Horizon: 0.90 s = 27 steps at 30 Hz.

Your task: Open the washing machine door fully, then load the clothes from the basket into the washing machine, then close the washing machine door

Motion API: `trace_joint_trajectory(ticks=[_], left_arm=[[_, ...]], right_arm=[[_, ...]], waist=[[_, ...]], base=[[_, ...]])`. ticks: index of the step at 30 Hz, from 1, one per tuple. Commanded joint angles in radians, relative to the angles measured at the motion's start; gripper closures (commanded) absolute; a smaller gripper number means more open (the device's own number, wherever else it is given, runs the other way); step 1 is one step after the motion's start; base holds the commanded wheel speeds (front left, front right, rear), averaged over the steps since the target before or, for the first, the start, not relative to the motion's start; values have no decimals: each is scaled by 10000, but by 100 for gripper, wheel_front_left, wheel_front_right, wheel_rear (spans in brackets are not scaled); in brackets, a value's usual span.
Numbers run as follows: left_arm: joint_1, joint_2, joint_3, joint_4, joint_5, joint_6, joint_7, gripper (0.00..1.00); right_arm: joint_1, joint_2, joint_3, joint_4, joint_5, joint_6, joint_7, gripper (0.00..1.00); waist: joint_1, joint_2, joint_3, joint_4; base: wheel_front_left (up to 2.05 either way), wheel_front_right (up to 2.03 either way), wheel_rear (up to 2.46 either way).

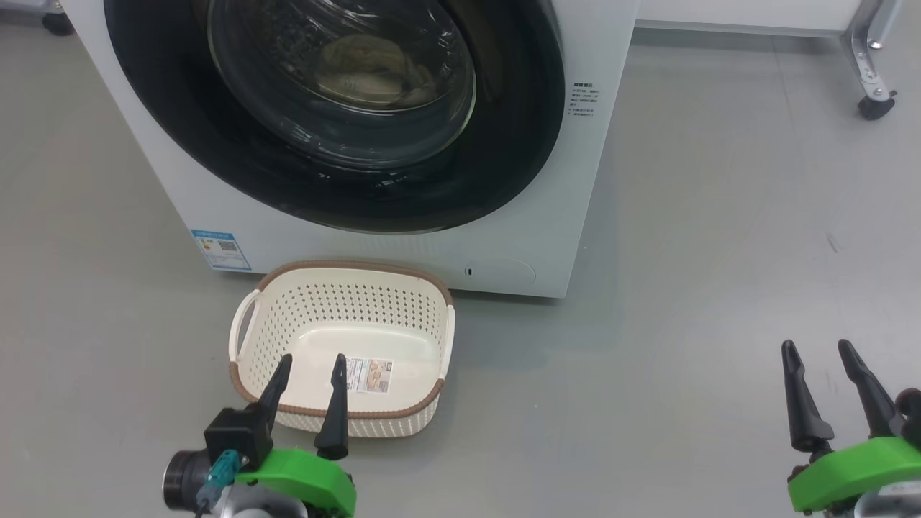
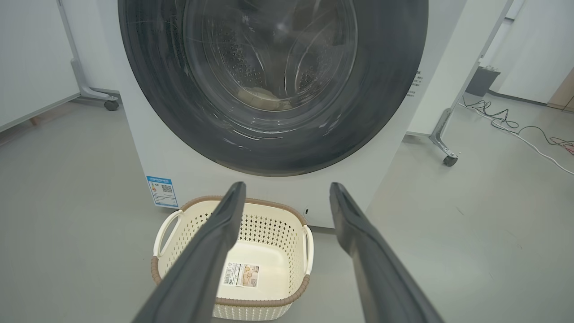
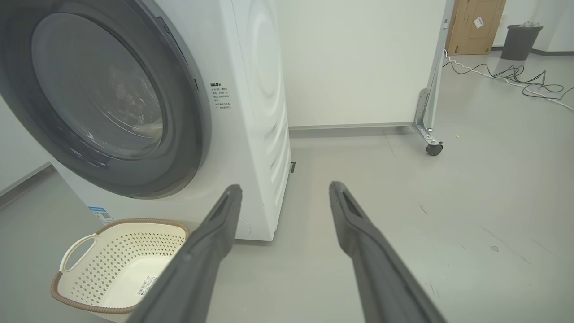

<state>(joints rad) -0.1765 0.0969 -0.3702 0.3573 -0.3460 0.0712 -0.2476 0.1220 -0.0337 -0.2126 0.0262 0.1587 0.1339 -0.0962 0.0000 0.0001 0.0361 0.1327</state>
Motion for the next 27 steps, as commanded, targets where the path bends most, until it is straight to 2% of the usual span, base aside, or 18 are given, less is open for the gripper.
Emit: trace_joint_trajectory(ticks=[1, 19, 20, 27], left_arm=[[-345, 181, 275, -277, -38, 60, -108, 0], [-530, 179, 252, -423, -110, 193, -121, 0], [-29, 27, -31, -31, -73, 142, 8, 100], [776, -48, -188, 1003, -82, 140, 33, 100]], right_arm=[[-183, -167, 238, -296, 91, -32, -2, 0], [-336, -166, 277, -321, 136, -32, 32, 0], [-22, 8, 96, 29, 84, 2, 8, 100], [195, 201, 287, 1334, 95, 2, 12, 100]], waist=[[0, -1, 9, 0], [0, -1, 446, -87], [0, -1, 449, -88], [0, -1, 456, -93]], base=[[0, 0, 0], [0, 0, 0], [0, 0, 0], [0, 0, 0]])
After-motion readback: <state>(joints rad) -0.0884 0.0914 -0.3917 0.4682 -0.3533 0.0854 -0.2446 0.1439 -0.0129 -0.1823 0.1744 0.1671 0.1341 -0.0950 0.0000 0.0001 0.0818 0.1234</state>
